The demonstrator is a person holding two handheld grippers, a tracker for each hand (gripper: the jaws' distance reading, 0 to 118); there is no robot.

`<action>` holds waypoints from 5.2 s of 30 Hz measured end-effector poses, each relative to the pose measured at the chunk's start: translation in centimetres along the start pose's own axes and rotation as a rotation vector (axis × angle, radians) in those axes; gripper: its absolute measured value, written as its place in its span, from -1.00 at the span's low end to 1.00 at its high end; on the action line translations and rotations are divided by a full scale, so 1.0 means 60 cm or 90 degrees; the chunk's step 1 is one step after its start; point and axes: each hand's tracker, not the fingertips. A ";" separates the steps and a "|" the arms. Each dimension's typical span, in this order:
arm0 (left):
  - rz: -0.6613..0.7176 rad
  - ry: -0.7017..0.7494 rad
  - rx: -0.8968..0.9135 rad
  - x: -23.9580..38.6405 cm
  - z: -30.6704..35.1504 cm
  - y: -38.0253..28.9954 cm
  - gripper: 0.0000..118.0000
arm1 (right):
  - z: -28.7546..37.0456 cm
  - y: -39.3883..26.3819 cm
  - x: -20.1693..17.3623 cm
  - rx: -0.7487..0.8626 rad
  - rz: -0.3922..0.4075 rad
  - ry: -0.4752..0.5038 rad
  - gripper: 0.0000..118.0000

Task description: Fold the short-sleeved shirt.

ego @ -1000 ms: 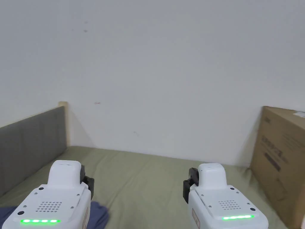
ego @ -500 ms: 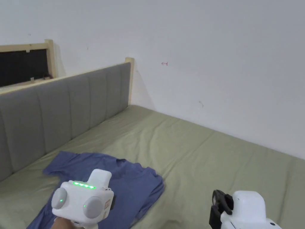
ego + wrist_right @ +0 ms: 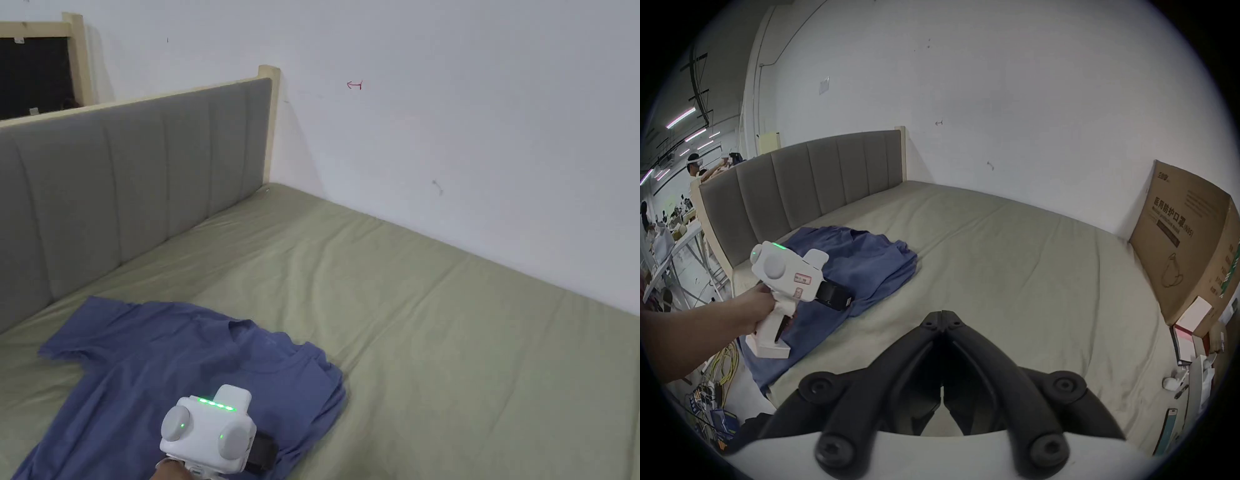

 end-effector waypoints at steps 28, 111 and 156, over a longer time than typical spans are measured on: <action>-0.063 -0.284 0.228 0.308 0.274 -0.009 -0.91 | 0.225 -0.046 0.154 0.054 -0.095 -0.111 -1.00; -0.223 -0.128 0.141 0.276 0.284 -0.097 -0.95 | 0.228 -0.291 0.466 -0.155 -0.201 -0.295 -1.00; -0.140 -0.229 0.269 0.187 0.401 0.022 -0.99 | 0.266 -0.024 0.574 -0.032 -0.218 -0.218 -0.93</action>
